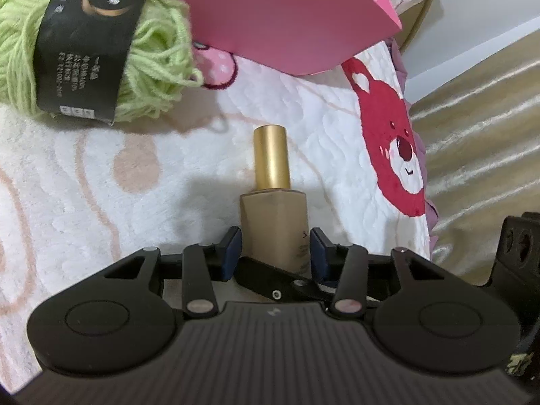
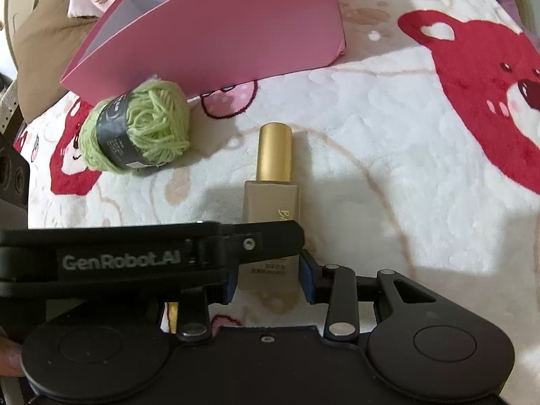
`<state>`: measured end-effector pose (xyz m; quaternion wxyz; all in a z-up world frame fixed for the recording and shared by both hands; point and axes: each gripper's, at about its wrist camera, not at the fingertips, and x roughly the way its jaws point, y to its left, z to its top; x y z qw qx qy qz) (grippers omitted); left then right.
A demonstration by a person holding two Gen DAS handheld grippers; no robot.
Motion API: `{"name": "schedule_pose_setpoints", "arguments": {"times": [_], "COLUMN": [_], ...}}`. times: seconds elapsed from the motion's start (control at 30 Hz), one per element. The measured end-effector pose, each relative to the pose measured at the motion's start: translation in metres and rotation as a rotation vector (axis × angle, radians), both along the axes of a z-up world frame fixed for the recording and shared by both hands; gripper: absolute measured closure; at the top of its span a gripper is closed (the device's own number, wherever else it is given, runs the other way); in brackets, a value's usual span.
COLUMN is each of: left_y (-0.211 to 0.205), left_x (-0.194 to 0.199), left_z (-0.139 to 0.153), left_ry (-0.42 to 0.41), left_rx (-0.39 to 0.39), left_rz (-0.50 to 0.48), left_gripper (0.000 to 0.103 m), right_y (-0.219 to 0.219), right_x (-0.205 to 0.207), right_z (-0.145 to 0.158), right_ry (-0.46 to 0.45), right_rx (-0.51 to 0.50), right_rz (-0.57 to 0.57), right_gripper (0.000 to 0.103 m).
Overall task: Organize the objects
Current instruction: 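Close the left gripper around the foundation bottle, then lift the foundation bottle with the left gripper and carry it toward the box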
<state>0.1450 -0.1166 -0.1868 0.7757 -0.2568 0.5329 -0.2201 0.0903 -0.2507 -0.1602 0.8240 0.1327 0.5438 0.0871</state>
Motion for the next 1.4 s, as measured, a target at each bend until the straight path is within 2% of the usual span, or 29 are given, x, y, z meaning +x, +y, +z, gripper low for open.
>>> {"name": "schedule_pose_setpoints", "arguments": {"times": [0.13,0.23,0.37,0.5,0.6,0.7,0.8,0.87,1.0,1.1,1.23,1.4], "left_y": [-0.009,-0.009,0.000,0.022,0.025,0.028,0.033,0.038,0.047,0.055,0.067,0.083], "left_x": [-0.002,-0.007,-0.021,-0.038,-0.038,-0.042,-0.038,-0.030,-0.012,0.003,0.037,0.090], "left_z": [0.010,0.021,0.053,0.084,0.116,0.147,0.178,0.196,0.224,0.239,0.248,0.236], "left_ry": [-0.031,-0.031,-0.070,-0.096,-0.117,-0.173,-0.234,-0.264,-0.313,-0.348,-0.351,-0.291], "left_rx": [0.043,0.043,0.058,0.053,0.095,0.124,0.153,0.163,0.191,0.208,0.216,0.208], "left_rz": [-0.022,-0.038,-0.051,-0.005,-0.018,-0.012,-0.012,-0.011,-0.010,0.008,0.043,0.073], "left_gripper": [0.061,0.061,0.061,0.061,0.061,0.061,0.061,0.061,0.061,0.061,0.061,0.061], "right_y": [-0.001,0.005,0.029,0.037,0.048,0.051,0.051,0.053,0.062,0.062,0.069,0.072], "right_x": [-0.005,-0.019,-0.049,-0.069,-0.075,-0.073,-0.063,-0.054,-0.039,-0.017,0.020,0.074], "right_z": [0.005,0.015,0.039,0.066,0.088,0.114,0.138,0.154,0.175,0.188,0.198,0.195], "right_ry": [-0.010,-0.037,-0.190,-0.273,-0.327,-0.371,-0.394,-0.430,-0.507,-0.533,-0.543,-0.482], "right_rx": [-0.006,-0.028,-0.140,-0.085,-0.070,-0.061,-0.012,-0.015,-0.026,0.023,0.025,0.044], "right_rz": [-0.026,-0.056,-0.001,-0.009,-0.008,0.001,0.007,0.023,0.023,0.019,0.045,0.062], "right_gripper": [0.062,0.062,0.061,0.062,0.062,0.062,0.062,0.062,0.062,0.062,0.062,0.062]}}
